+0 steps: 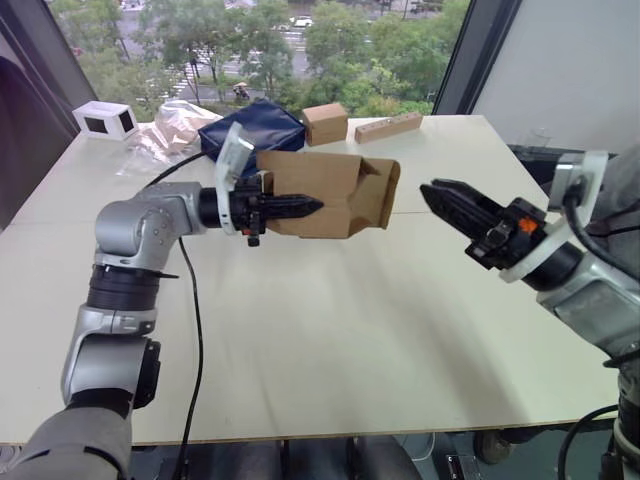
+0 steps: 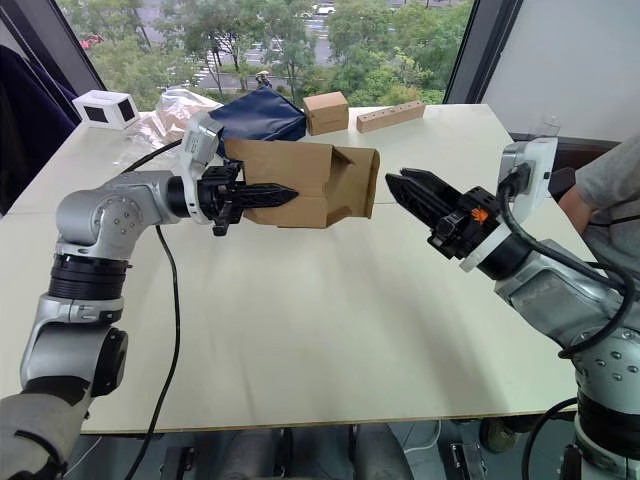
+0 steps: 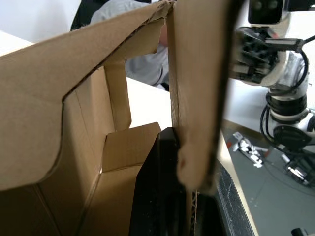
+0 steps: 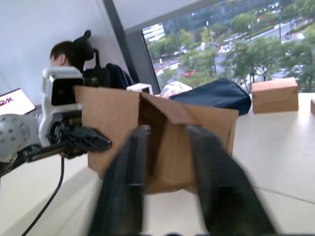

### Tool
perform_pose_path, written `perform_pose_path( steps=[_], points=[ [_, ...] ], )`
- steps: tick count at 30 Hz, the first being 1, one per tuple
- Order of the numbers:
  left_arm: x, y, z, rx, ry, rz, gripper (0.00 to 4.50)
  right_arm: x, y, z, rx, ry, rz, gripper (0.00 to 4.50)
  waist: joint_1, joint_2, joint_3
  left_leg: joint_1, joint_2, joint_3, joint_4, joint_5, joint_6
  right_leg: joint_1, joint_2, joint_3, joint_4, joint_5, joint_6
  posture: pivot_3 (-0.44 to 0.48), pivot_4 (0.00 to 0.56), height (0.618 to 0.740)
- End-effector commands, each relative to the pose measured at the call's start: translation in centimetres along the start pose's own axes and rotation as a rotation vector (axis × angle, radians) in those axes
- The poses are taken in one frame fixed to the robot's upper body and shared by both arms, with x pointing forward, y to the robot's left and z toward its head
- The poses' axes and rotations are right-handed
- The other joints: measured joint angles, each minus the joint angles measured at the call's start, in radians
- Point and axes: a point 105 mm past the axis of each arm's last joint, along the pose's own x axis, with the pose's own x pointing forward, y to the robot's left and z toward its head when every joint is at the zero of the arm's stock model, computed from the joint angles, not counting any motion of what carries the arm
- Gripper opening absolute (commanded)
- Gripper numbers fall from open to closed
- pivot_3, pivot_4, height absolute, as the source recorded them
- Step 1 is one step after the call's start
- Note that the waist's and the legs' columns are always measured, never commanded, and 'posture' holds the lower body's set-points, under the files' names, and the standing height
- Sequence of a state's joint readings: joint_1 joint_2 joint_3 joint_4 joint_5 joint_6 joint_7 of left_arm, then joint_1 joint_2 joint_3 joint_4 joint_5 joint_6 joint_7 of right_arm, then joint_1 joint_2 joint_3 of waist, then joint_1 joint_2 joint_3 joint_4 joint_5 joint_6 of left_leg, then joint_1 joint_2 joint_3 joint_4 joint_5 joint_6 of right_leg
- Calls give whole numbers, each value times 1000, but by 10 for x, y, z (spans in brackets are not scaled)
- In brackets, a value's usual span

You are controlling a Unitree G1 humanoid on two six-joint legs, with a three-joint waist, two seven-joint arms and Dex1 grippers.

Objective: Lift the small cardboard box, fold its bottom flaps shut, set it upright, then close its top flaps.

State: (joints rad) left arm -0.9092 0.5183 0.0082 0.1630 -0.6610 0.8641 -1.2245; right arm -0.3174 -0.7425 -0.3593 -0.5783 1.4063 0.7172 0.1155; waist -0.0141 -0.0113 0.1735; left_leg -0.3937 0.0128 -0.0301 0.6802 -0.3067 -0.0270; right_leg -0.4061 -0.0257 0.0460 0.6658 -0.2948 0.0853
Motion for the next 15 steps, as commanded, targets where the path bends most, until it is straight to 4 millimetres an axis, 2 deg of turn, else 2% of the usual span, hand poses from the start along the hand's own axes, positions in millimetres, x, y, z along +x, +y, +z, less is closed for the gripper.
perform_pose_path(
  steps=[1,5,15],
  points=[
    [2,-16,13,66,-23,-56,0,0,-1,21,-11,-98,18,57,0,0,0,0,0,0,0,0,0,0,0,0,0,0,0,0,150,740],
    [5,-24,15,87,-19,-89,0,1,2,23,15,-87,46,57,1,0,0,0,0,0,0,0,0,0,0,0,0,0,0,0,150,740],
    [13,-38,23,114,-24,-153,0,17,14,8,-7,4,129,57,1,0,0,0,0,0,0,0,0,0,0,0,0,0,0,0,150,740]
  ],
)
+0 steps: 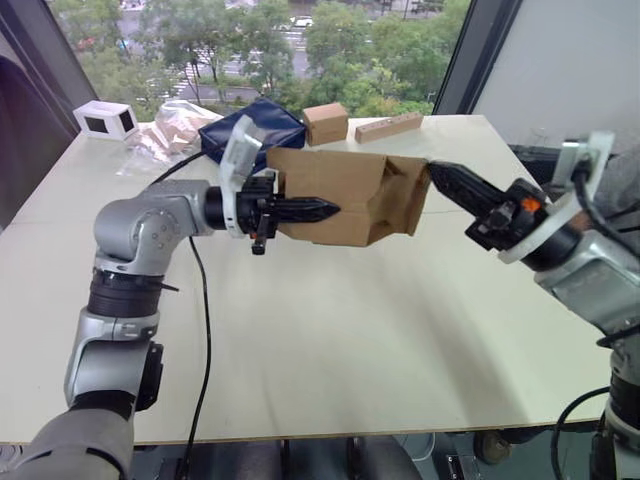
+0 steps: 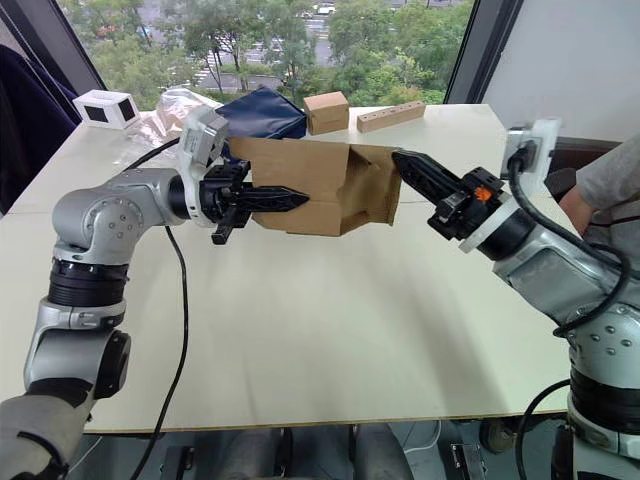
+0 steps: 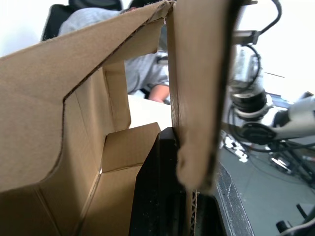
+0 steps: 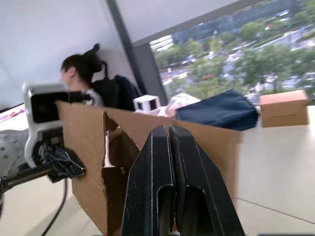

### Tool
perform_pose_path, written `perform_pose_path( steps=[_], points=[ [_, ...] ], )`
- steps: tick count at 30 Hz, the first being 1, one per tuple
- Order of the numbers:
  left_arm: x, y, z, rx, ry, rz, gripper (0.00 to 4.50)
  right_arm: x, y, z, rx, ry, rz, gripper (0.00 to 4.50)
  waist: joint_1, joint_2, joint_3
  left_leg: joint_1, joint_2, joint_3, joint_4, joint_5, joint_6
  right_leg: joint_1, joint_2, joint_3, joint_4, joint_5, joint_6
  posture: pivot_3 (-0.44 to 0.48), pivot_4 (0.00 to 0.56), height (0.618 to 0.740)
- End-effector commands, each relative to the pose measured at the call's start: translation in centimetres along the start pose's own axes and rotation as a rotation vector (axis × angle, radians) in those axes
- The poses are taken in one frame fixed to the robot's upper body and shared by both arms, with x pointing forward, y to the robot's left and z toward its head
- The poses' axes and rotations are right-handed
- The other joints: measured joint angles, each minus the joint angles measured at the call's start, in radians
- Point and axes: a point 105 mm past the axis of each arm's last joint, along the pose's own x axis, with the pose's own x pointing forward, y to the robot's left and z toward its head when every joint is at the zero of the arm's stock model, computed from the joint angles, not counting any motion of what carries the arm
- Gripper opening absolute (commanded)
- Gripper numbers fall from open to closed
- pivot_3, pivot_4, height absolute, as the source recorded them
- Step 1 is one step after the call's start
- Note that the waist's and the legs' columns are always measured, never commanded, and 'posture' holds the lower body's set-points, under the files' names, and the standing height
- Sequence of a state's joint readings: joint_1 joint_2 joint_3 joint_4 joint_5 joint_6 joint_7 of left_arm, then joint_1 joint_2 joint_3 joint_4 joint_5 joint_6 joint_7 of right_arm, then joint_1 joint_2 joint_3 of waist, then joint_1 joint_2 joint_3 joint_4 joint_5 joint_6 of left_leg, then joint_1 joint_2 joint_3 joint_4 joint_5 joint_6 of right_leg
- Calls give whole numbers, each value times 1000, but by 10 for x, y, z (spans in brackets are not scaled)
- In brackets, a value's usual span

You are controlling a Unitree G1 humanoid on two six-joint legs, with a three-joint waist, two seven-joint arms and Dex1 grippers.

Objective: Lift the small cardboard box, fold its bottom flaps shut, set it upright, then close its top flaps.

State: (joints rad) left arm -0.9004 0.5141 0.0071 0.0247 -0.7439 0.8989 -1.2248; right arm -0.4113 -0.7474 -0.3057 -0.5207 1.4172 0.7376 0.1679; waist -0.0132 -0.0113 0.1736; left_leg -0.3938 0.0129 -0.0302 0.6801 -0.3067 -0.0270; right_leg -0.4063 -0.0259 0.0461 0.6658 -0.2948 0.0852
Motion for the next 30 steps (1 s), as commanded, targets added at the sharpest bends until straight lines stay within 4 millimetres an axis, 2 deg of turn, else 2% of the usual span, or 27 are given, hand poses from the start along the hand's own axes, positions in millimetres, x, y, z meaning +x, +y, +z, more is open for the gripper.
perform_pose_path(
  steps=[1,12,21,25,30],
  points=[
    [3,-8,14,53,-14,-29,0,6,9,4,-21,-1,50,57,0,0,0,0,0,0,0,0,0,0,0,0,0,0,0,0,150,740],
    [7,-13,13,60,-9,-46,0,26,30,-16,0,53,146,57,0,0,0,0,0,0,0,0,0,0,0,0,0,0,0,0,150,740],
    [10,-11,14,55,-24,-36,0,35,37,-15,7,32,173,57,0,0,0,0,0,0,0,0,0,0,0,0,0,0,0,0,150,740],
    [7,-5,16,56,-40,-3,0,22,37,-11,-15,38,156,57,1,0,0,0,0,0,0,0,0,0,0,0,0,0,0,0,150,740],
    [3,-4,16,50,-47,12,0,-6,37,-5,-37,91,136,57,2,0,0,-1,-1,0,0,0,0,0,-1,0,-1,0,0,0,150,740]
  ],
)
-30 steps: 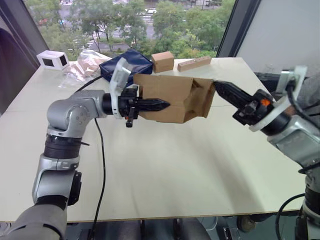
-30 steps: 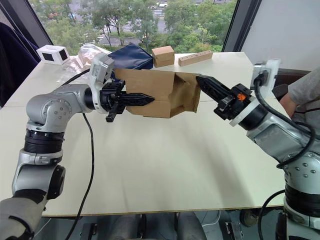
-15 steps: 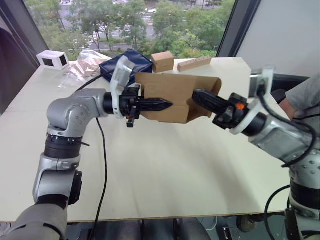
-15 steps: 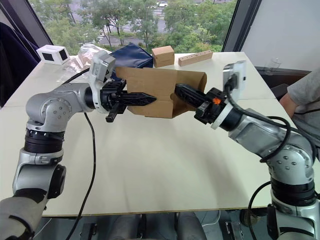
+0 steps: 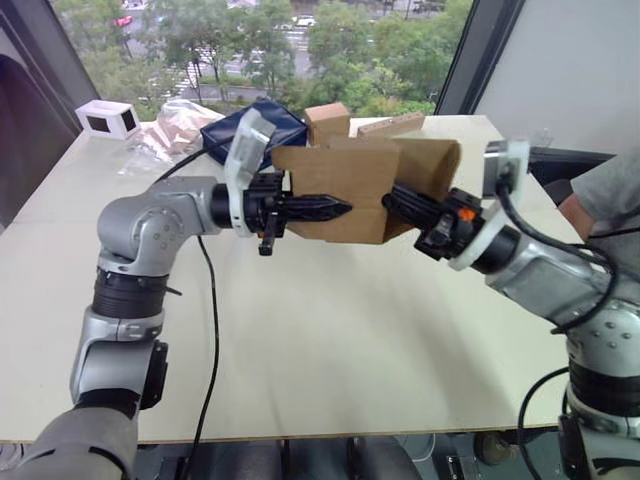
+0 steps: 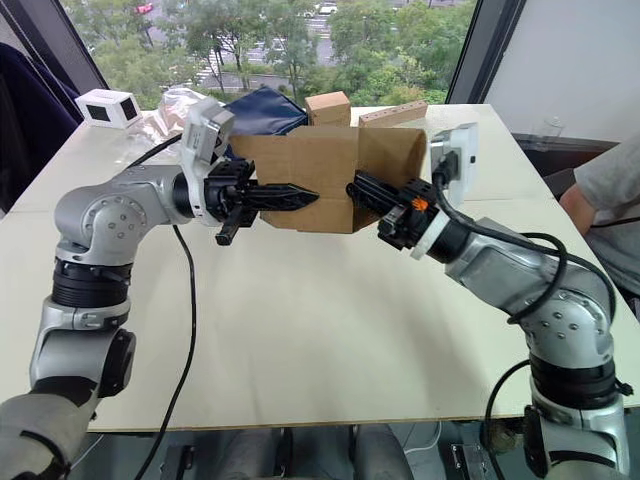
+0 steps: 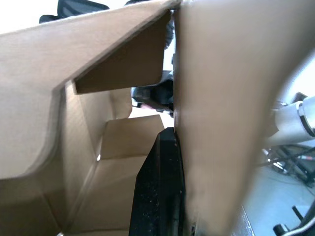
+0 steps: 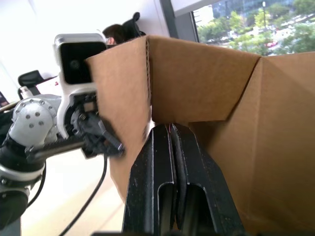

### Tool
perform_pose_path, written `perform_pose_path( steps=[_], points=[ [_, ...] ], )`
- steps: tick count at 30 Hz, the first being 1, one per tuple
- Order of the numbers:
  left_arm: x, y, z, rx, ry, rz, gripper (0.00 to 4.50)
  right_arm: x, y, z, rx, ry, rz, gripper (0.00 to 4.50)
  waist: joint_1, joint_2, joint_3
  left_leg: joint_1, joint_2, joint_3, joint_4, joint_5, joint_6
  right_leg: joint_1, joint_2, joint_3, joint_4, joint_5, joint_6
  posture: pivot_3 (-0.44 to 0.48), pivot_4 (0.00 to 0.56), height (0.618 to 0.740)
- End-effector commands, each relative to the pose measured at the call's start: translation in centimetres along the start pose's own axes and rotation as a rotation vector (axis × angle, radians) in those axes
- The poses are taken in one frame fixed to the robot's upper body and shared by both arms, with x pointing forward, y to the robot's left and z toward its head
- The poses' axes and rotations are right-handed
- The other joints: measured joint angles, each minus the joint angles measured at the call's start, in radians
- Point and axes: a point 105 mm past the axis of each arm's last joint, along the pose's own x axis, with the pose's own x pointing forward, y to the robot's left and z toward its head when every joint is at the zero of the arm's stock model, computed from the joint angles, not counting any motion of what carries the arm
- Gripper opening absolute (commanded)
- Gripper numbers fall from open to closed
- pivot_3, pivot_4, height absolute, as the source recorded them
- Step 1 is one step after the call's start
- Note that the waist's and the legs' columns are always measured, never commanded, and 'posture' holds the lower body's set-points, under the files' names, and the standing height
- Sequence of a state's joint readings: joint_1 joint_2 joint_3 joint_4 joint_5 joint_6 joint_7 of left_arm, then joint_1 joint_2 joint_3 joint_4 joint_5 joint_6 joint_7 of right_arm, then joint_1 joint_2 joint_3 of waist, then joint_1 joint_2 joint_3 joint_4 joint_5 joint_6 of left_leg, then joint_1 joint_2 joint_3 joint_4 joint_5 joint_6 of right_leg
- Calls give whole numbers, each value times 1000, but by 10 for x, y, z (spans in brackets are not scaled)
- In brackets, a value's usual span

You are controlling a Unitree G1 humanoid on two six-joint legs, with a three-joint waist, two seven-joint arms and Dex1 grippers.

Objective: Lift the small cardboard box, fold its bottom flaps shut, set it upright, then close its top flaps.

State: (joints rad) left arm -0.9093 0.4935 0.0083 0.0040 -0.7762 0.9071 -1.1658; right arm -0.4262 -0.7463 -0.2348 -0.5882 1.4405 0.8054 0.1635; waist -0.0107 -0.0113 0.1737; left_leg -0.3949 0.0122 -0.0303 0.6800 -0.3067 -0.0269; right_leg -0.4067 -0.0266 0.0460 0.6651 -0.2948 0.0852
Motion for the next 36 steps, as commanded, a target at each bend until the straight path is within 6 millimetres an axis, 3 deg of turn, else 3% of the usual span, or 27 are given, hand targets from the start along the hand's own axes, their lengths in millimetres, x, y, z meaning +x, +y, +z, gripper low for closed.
perform_pose_path(
  steps=[1,4,8,14,22,30,36],
  points=[
    [-5,-2,11,42,-25,8,0,-20,12,14,-40,-2,19,57,-1,0,0,0,0,0,0,0,0,0,0,0,0,0,0,0,150,740],
    [-6,-2,11,40,-27,12,0,-30,11,13,-32,20,-3,57,-3,0,0,0,0,0,0,0,0,0,0,0,0,0,0,0,150,740],
    [-7,-1,13,36,-39,16,0,-46,-1,-13,-2,109,-83,57,-2,0,0,1,1,0,-1,0,1,1,2,0,0,0,0,0,150,740],
    [-3,-3,15,37,-46,0,0,-35,-11,-25,-29,106,-110,57,-4,0,0,2,1,1,0,0,1,1,2,0,0,0,0,0,150,740],
    [-1,-9,12,23,-33,-22,0,-25,-15,-25,-51,92,-88,57,1,0,0,1,0,0,0,0,0,1,2,0,0,0,0,0,150,740],
    [-1,-9,10,13,-34,-23,0,-14,-5,-13,-23,32,-7,57,-2,0,0,1,1,0,0,0,1,0,2,0,0,0,0,0,150,740],
    [-1,-9,9,8,-36,-25,0,-8,2,-19,-14,53,32,57,-1,0,0,1,1,0,0,0,1,0,1,0,0,0,0,0,150,740]
  ],
)
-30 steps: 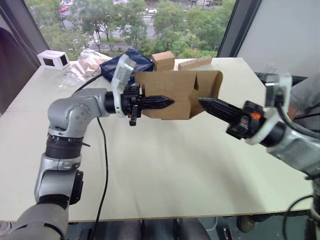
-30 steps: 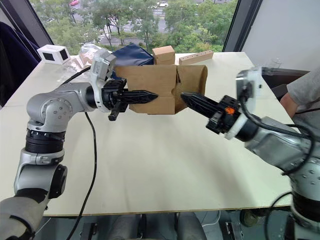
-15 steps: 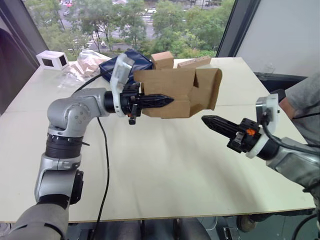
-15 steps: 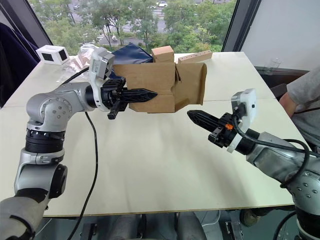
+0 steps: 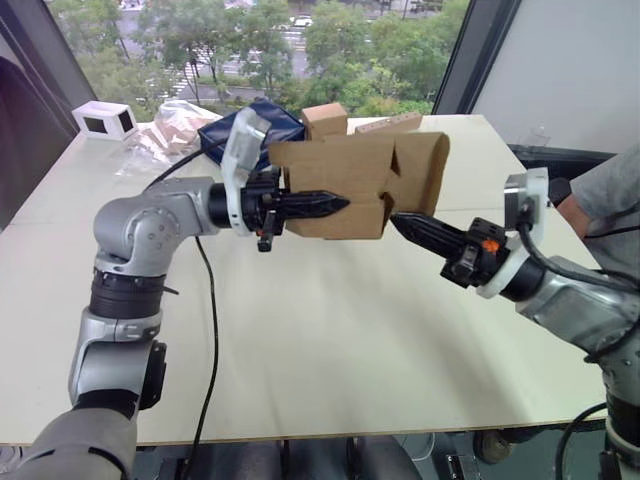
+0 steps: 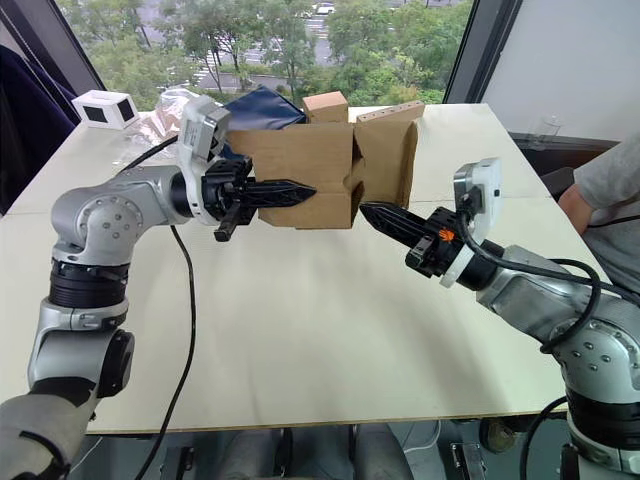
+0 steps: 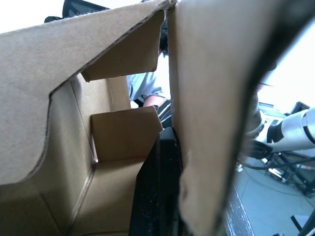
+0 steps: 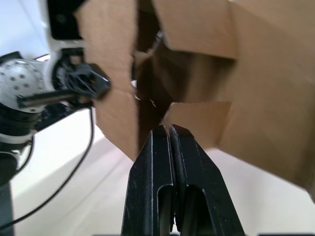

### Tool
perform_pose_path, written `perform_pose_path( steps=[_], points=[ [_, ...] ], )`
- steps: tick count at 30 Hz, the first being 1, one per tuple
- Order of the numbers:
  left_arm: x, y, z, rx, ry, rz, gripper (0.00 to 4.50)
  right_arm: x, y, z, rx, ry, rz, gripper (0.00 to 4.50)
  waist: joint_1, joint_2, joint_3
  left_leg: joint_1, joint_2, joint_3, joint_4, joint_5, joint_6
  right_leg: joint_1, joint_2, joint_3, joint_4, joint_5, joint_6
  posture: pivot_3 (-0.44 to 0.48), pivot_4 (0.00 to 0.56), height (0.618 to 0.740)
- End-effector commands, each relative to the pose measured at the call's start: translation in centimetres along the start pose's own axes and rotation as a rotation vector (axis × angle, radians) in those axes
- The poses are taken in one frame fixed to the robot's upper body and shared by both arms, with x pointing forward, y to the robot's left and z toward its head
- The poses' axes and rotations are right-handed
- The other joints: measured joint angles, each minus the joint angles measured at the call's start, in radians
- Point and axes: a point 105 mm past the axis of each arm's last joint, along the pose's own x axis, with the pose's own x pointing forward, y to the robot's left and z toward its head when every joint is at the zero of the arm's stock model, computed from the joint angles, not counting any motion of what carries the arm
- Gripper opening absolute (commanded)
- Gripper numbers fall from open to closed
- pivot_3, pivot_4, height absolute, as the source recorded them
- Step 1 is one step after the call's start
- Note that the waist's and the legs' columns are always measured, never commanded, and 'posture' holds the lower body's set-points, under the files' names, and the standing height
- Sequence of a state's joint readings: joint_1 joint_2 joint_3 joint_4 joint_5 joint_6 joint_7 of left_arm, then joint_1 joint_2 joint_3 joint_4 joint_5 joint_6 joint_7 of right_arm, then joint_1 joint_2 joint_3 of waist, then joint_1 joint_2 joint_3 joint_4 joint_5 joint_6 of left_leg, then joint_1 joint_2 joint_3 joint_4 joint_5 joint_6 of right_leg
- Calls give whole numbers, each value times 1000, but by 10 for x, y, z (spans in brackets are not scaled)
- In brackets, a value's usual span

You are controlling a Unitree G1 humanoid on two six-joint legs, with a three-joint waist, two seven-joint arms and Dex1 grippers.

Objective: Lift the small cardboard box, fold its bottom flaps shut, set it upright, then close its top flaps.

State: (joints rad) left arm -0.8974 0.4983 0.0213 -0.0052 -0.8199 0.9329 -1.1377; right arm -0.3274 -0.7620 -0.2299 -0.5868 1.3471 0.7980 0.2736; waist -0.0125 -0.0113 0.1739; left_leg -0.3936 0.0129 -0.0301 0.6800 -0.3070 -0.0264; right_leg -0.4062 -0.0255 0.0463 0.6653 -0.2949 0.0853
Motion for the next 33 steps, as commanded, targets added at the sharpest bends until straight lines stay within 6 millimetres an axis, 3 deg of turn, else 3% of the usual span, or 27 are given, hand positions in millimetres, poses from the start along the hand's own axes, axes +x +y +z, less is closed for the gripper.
perform_pose_path(
  steps=[1,13,18,25,29,33],
  points=[
    [1,-8,9,37,-16,-29,0,3,9,3,-14,-13,40,57,1,0,0,0,0,0,0,0,0,0,0,0,0,0,0,0,150,740],
    [0,-5,12,38,-33,-17,0,-3,5,4,-35,8,23,57,1,0,0,0,0,0,0,0,0,0,0,0,0,0,0,0,150,740],
    [-8,-2,17,36,-39,-4,0,-41,-25,41,-6,-116,-91,57,4,0,0,0,-1,0,0,0,0,0,0,0,0,0,0,0,150,740],
    [-7,-1,16,36,-24,-15,0,-66,-57,64,114,-314,-162,57,-3,0,0,0,0,1,0,0,0,0,1,0,0,0,0,0,150,740],
    [-4,-6,18,30,-29,-39,0,-61,-94,47,100,-283,-324,57,-2,0,0,1,0,1,0,0,0,0,1,0,0,0,0,0,150,740],
    [-2,-11,18,27,-23,-54,0,-41,-110,27,8,-163,-368,57,-2,1,0,0,0,1,0,0,0,0,1,0,0,0,0,0,150,740]
  ],
)
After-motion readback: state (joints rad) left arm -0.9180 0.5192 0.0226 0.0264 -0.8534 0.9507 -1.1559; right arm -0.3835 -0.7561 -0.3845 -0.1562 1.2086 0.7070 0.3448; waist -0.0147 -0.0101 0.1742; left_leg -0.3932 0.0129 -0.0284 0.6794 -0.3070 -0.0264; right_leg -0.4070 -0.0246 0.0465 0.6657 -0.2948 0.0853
